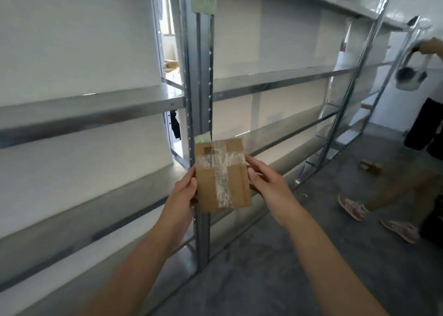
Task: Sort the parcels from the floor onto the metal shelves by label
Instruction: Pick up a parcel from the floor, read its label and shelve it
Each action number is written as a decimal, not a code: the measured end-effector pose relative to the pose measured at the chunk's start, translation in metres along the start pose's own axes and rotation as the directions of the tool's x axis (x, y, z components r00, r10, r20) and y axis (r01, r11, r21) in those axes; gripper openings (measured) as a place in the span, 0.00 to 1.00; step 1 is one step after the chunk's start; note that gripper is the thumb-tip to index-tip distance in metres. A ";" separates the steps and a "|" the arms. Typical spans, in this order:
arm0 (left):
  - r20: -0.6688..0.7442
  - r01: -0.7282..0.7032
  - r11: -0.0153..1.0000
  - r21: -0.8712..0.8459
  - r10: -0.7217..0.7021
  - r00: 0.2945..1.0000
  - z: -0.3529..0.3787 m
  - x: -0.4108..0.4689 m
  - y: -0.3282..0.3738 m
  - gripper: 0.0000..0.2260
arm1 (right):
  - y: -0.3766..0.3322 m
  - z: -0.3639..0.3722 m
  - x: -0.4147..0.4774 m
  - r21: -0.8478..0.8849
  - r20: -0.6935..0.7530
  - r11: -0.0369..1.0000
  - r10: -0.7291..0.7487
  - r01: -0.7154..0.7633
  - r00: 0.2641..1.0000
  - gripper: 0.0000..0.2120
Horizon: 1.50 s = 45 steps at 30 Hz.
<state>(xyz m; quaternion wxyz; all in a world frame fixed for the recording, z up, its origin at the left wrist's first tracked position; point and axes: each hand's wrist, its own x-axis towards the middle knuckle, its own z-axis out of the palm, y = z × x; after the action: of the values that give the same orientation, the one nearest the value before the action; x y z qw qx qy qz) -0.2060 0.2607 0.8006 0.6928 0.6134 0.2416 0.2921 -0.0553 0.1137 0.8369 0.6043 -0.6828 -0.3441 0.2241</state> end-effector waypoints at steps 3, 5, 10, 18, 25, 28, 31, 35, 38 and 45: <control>-0.051 -0.072 0.997 -0.011 0.071 0.996 -0.039 -0.031 0.013 0.18 | -0.014 0.050 -0.012 0.044 0.087 0.999 0.028 -0.032 0.996 0.18; -0.111 -0.116 0.993 -0.001 0.116 0.987 -0.061 -0.050 0.019 0.18 | -0.022 0.080 -0.017 0.037 0.134 0.997 0.062 -0.067 0.989 0.18; -0.269 -0.179 0.984 -0.001 0.172 0.948 -0.127 -0.089 0.027 0.16 | -0.039 0.156 -0.027 0.046 0.237 0.996 0.061 -0.074 0.970 0.17; -0.312 -0.212 0.977 0.004 0.203 0.928 -0.225 -0.151 0.056 0.21 | -0.074 0.266 -0.044 0.118 0.455 0.993 -0.029 -0.028 0.890 0.20; -0.495 -0.293 0.954 -0.058 0.227 0.838 -0.288 -0.207 0.068 0.20 | -0.105 0.344 -0.059 0.040 0.654 0.998 -0.055 0.038 0.755 0.20; -0.582 -0.299 0.953 -0.042 0.220 0.783 -0.303 -0.232 0.068 0.19 | -0.115 0.377 -0.074 0.054 0.734 0.997 -0.073 0.049 0.675 0.23; -0.627 -0.263 0.965 -0.004 0.202 0.752 -0.309 -0.251 0.071 0.18 | -0.117 0.400 -0.088 0.045 0.776 0.997 -0.077 0.066 0.627 0.24; -0.668 -0.235 0.970 0.059 0.213 0.713 -0.311 -0.268 0.081 0.25 | -0.113 0.414 -0.100 0.015 0.808 0.999 -0.029 0.029 0.589 0.33; -0.695 -0.204 0.975 0.084 0.204 0.689 -0.308 -0.273 0.084 0.37 | -0.111 0.410 -0.101 0.008 0.805 1.000 -0.013 0.012 0.594 0.36; -0.683 -0.301 0.954 -0.003 0.218 0.697 -0.293 -0.266 0.076 0.17 | -0.107 0.393 -0.088 0.072 0.806 0.993 -0.005 -0.089 0.591 0.48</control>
<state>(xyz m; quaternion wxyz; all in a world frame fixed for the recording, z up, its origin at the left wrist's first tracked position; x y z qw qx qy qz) -0.6062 0.2876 0.8312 0.5432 0.4524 0.3704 0.6026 -0.4188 0.3156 0.8654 0.4132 -0.4834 -0.5515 0.5398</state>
